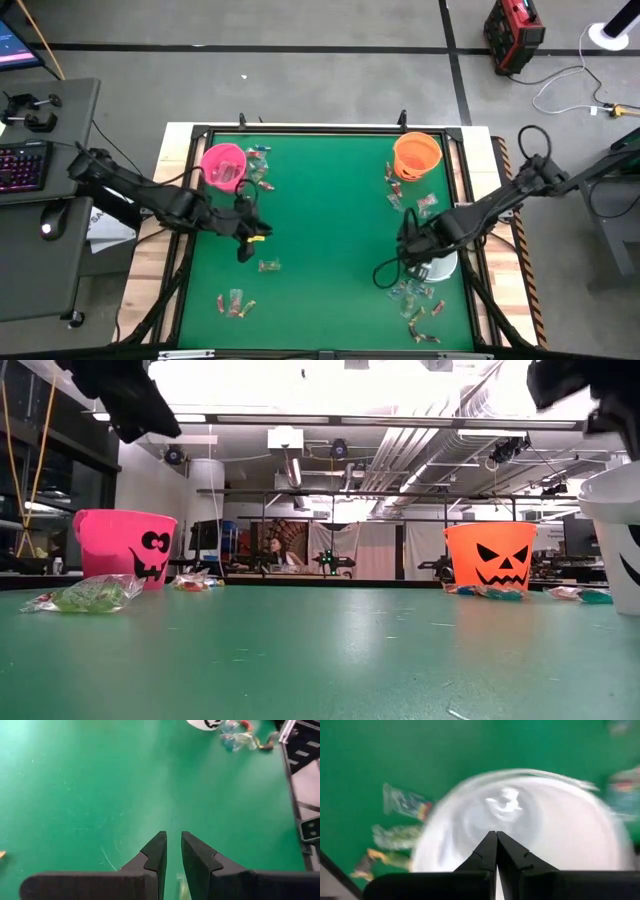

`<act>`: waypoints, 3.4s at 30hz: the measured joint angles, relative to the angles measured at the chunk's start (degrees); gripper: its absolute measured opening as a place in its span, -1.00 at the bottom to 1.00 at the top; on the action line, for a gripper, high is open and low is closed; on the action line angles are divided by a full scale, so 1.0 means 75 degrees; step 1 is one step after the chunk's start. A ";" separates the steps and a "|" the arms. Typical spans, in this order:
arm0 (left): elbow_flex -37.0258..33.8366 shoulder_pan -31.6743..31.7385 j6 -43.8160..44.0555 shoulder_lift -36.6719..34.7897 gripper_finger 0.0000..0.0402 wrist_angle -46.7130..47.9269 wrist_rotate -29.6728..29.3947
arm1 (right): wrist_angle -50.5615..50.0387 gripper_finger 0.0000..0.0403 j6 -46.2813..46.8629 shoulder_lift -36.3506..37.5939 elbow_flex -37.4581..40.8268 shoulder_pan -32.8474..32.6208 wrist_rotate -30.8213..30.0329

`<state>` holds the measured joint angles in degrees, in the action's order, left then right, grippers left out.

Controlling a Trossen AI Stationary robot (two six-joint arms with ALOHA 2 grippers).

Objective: Sort candy by brand, put in halloween buckets
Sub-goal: Put the green gummy into the white bucket, then put the orange gummy into the white bucket

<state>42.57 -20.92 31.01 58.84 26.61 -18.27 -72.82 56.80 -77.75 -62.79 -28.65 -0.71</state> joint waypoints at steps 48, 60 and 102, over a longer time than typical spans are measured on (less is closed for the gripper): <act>0.1527 0.0602 -0.0991 0.4244 -0.87 -0.0616 0.2728 | -0.1663 -1.00 0.1279 0.1284 -0.2677 -0.0387 -0.2914; 0.1612 -0.0864 -0.4023 0.4256 -0.05 0.0685 0.2356 | -0.1690 -1.00 0.1366 0.1278 -0.2503 -0.0387 -0.2916; 0.2220 0.1786 -0.3279 0.3862 -1.00 -0.6333 0.1078 | 0.1126 -1.00 -0.0177 0.1299 -0.3184 -0.0381 -0.6455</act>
<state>59.21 -7.52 6.42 87.81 -20.89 -10.19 -64.38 55.48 -68.01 -86.67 -31.51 -49.12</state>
